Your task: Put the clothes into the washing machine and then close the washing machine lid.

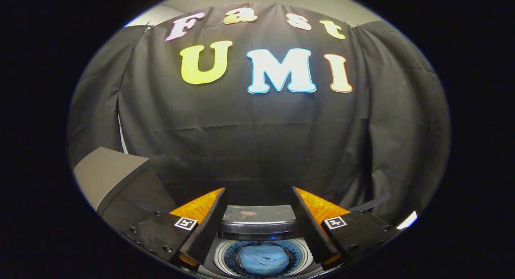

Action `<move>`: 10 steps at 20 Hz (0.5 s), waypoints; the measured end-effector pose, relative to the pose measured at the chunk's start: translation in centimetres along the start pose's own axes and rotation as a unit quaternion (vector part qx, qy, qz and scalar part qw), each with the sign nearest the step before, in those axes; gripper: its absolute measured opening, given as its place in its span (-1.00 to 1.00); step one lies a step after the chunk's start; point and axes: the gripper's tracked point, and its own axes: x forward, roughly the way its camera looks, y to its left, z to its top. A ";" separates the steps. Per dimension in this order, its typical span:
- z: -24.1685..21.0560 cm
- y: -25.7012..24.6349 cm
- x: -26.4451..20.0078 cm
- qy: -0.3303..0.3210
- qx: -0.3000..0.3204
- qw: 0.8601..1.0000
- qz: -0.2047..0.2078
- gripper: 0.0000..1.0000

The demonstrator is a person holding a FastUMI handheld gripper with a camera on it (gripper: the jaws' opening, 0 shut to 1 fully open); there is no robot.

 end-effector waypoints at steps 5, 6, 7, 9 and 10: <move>-1.9 0.0 -2.3 0.000 0.000 1.000 -0.002 0.97; -2.3 0.0 -2.8 -0.002 -0.002 1.000 -0.003 0.97; -2.7 0.0 -3.4 -0.004 -0.006 1.000 -0.006 0.97; -4.2 0.4 -4.6 -0.001 -0.017 1.000 -0.004 0.97; -4.8 0.8 -5.5 -0.001 -0.024 1.000 -0.002 0.96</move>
